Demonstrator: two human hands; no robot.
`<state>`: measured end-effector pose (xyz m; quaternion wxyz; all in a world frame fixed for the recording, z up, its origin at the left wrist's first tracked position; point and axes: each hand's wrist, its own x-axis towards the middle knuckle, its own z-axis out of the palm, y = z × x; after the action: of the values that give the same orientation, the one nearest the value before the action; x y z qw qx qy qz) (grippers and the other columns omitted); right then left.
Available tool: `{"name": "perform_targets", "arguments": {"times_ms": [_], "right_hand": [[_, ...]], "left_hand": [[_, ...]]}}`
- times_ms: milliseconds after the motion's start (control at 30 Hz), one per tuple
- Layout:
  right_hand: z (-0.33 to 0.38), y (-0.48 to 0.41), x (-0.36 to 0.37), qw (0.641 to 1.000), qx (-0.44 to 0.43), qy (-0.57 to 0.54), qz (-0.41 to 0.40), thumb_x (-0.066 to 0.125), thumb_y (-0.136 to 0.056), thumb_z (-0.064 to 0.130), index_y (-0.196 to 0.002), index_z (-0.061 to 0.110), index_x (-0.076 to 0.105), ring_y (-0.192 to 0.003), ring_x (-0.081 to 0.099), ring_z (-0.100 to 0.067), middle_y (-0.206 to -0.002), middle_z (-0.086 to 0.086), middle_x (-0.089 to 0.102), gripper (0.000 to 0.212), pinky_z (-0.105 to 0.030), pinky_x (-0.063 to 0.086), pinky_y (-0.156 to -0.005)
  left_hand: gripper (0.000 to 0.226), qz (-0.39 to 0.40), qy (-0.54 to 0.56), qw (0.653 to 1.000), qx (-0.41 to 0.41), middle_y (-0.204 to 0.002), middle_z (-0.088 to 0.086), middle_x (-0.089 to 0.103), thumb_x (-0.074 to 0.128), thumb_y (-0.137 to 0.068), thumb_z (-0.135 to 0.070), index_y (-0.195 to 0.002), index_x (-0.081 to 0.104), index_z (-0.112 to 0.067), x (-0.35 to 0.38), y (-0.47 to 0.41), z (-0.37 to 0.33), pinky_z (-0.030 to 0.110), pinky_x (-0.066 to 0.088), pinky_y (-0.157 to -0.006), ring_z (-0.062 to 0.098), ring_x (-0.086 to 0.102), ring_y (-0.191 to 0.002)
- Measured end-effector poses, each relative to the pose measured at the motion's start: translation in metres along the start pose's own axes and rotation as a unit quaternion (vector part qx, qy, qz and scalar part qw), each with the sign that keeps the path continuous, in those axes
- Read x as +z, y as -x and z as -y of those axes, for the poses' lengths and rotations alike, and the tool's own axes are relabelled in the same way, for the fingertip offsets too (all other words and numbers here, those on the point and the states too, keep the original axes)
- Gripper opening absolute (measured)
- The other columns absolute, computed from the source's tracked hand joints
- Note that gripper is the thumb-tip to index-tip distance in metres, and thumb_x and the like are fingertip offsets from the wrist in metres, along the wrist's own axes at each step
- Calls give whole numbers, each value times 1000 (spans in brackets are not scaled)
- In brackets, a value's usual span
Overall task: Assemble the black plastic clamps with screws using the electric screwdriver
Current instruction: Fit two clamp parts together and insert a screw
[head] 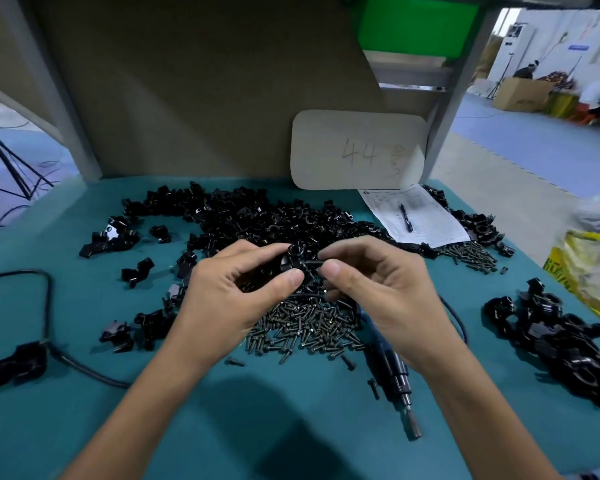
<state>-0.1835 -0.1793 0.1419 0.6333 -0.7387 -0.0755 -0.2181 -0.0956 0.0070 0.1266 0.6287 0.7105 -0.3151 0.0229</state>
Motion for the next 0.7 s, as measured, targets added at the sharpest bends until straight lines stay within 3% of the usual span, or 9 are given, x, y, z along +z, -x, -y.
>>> {"name": "perform_targets", "arguments": {"times_ms": [133, 300, 567, 700], "right_hand": [[-2, -2, 3, 1000, 14, 0, 9, 72, -93, 16, -102, 18, 77, -80, 73, -18, -93, -2, 75, 11, -33, 62, -75], [-2, -4, 2, 1000, 26, -1, 7, 73, -92, 18, -103, 19, 78, -80, 72, -16, -92, -2, 75, 12, -30, 61, -73], [-2, -1, 4, 1000, 25, 0, 1, 73, -91, 20, -102, 23, 79, -81, 73, -16, -93, -2, 76, 12, -28, 60, -74], [2, -2, 3, 1000, 13, 18, 17, 72, -93, 20, -104, 25, 79, -87, 73, -14, -97, 0, 77, 14, -27, 60, -77]], "left_hand": [[32, 3, 6, 1000, 2, -93, -8, 69, 78, -77, -38, -108, 76, -36, -3, 2, 0, 17, 51, -74, 5, 66, -84], [35, 14, 33, 999, -12, -95, -7, 69, 81, -75, -48, -109, 77, -39, -3, 3, 1, 25, 56, -79, 9, 66, -89], [40, 5, 50, 999, -21, -93, -1, 69, 79, -73, -44, -110, 78, -28, -1, 4, -1, 35, 56, -79, 9, 65, -86], [39, 24, 22, 999, -12, -93, -5, 67, 79, -75, -46, -111, 77, -31, -3, 4, -3, 21, 52, -70, 6, 65, -83]]}}
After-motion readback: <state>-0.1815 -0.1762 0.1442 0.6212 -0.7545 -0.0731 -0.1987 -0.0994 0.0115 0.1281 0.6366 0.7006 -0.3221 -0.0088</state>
